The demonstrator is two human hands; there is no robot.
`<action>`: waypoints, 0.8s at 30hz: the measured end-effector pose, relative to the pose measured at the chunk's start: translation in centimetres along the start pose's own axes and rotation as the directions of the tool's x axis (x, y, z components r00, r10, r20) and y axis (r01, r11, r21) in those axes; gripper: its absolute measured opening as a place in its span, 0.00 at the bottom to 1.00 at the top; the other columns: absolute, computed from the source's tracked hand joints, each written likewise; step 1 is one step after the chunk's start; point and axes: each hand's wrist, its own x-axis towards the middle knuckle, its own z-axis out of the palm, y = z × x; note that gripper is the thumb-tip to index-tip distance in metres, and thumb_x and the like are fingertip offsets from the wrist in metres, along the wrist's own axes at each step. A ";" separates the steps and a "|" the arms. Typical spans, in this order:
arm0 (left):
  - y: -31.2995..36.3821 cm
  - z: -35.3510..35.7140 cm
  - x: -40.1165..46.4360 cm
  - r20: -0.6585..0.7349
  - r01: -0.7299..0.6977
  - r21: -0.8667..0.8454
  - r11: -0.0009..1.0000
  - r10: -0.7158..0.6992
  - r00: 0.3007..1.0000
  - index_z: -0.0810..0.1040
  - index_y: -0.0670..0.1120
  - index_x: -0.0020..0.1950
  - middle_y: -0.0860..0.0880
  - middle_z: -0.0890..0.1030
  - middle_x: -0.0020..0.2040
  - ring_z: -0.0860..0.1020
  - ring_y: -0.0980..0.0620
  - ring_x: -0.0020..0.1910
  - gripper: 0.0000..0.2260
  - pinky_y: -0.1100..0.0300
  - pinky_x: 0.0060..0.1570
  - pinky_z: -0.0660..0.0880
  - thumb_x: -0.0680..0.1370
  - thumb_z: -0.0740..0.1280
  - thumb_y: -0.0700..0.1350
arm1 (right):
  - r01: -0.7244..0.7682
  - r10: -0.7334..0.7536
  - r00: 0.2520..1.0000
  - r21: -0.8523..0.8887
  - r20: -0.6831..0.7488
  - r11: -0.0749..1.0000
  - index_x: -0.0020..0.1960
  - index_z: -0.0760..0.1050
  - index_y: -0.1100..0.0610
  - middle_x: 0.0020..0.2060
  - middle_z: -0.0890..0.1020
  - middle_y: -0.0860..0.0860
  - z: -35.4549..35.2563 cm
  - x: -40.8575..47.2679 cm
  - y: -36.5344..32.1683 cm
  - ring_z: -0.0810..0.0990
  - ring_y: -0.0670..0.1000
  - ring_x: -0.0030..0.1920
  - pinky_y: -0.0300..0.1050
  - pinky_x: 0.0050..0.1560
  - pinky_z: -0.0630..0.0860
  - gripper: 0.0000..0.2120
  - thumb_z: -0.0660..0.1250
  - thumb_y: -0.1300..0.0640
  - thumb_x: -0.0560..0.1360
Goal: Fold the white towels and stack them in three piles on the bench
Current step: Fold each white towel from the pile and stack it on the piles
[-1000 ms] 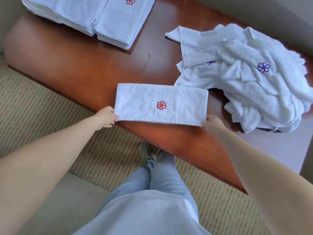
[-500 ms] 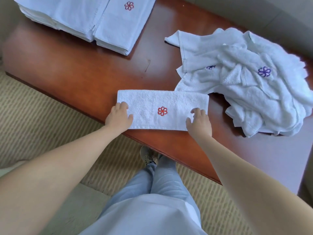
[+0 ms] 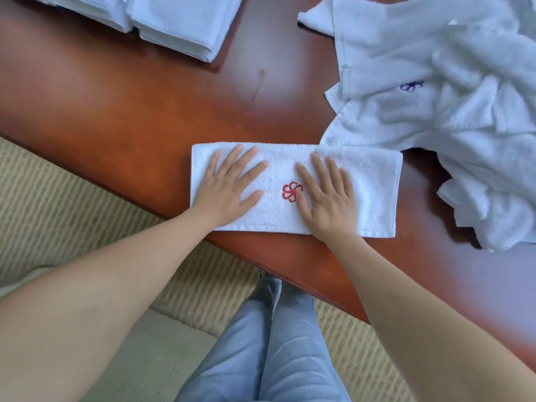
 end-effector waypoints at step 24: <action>9.1 -8.8 8.0 0.376 0.038 -0.075 0.996 -0.007 0.926 0.64 0.51 0.76 0.48 0.52 0.82 0.48 0.45 0.81 0.23 0.41 0.79 0.42 0.81 0.61 0.46 | -0.516 0.399 0.763 0.107 0.508 0.850 0.73 0.69 0.48 0.76 0.61 0.45 -11.7 -1.5 7.2 0.63 0.52 0.73 0.49 0.54 0.77 0.24 0.64 0.57 0.78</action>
